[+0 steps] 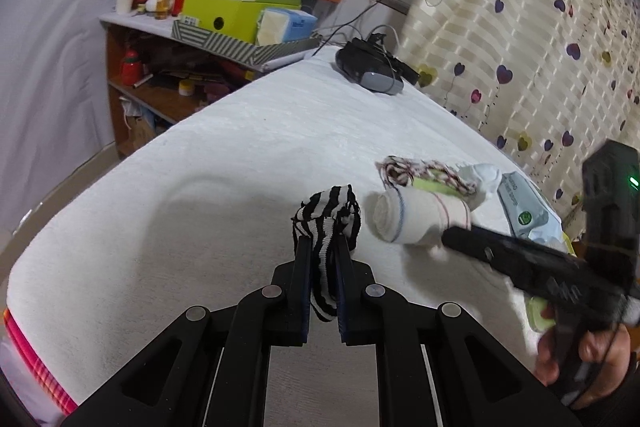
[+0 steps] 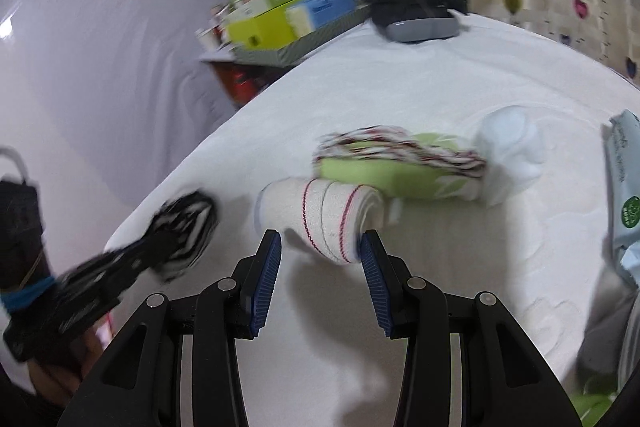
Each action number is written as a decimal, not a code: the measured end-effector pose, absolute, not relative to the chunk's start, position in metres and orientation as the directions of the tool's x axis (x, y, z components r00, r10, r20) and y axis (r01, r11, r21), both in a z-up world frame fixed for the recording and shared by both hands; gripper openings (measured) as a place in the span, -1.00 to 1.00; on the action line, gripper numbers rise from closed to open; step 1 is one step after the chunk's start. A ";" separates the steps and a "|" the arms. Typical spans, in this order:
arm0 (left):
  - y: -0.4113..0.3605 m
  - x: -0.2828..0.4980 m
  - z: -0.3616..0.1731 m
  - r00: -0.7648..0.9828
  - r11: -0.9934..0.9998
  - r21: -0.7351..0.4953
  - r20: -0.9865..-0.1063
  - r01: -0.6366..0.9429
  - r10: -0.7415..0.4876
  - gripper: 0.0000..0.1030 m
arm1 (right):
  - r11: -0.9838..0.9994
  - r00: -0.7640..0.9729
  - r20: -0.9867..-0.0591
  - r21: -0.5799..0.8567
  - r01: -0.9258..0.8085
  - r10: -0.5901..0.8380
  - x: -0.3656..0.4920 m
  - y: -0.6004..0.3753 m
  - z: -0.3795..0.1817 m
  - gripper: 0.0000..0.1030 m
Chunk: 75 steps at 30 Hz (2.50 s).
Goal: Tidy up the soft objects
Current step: 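Grasp the red-striped rolled white towel with the right gripper while the left holds the sock, then carry the striped sock and rolled towel with both grippers over the white box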
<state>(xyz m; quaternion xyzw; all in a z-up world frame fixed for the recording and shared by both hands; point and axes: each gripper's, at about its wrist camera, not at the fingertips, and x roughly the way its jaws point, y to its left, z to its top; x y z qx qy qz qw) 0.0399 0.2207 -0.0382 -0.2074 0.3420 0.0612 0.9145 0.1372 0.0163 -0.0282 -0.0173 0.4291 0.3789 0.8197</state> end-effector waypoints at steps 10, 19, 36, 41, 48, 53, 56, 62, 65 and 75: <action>0.227 0.036 -0.039 0.762 0.901 -0.346 -0.647 -0.263 -0.025 -0.81 | 0.684 0.420 -0.674 0.176 -0.708 0.608 0.105 0.009 -0.005 -0.17; 0.225 0.037 -0.038 0.760 0.902 -0.343 -0.650 -0.262 -0.027 -0.81 | 0.610 0.346 -0.741 0.106 -0.785 0.575 0.118 0.043 -0.028 -0.11; 0.204 0.033 -0.029 0.772 0.914 -0.338 -0.634 -0.226 -0.044 -0.81 | 0.687 0.411 -0.730 0.108 -0.719 0.545 0.108 0.022 -0.019 -0.14; 0.186 0.029 -0.015 0.785 0.925 -0.330 -0.616 -0.189 -0.060 -0.81 | 0.704 0.443 -0.694 0.130 -0.698 0.567 0.093 0.001 -0.001 -0.14; 0.147 0.021 0.008 0.810 0.943 -0.315 -0.577 -0.103 -0.104 -0.81 | 0.736 0.499 -0.647 0.145 -0.662 0.576 0.071 -0.036 0.022 -0.14; 0.118 0.015 0.021 0.818 0.953 -0.299 -0.559 -0.047 -0.135 -0.81 | 0.767 0.545 -0.620 0.150 -0.623 0.564 0.058 -0.065 0.034 -0.14; 0.103 0.012 0.026 0.819 0.956 -0.291 -0.554 -0.022 -0.149 -0.81 | 0.781 0.568 -0.605 0.154 -0.605 0.559 0.051 -0.080 0.039 -0.14; 0.074 0.007 0.037 0.819 0.962 -0.270 -0.546 0.027 -0.176 -0.81 | 0.800 0.601 -0.578 0.165 -0.577 0.552 0.041 -0.107 0.046 -0.14; 0.059 0.005 0.041 0.817 0.965 -0.257 -0.545 0.052 -0.190 -0.81 | 0.810 0.619 -0.561 0.173 -0.561 0.549 0.036 -0.122 0.050 -0.14; 0.018 0.007 0.049 0.805 0.961 -0.242 -0.539 0.135 -0.249 -0.81 | 0.848 0.675 -0.531 0.184 -0.498 0.512 0.021 -0.165 0.057 -0.14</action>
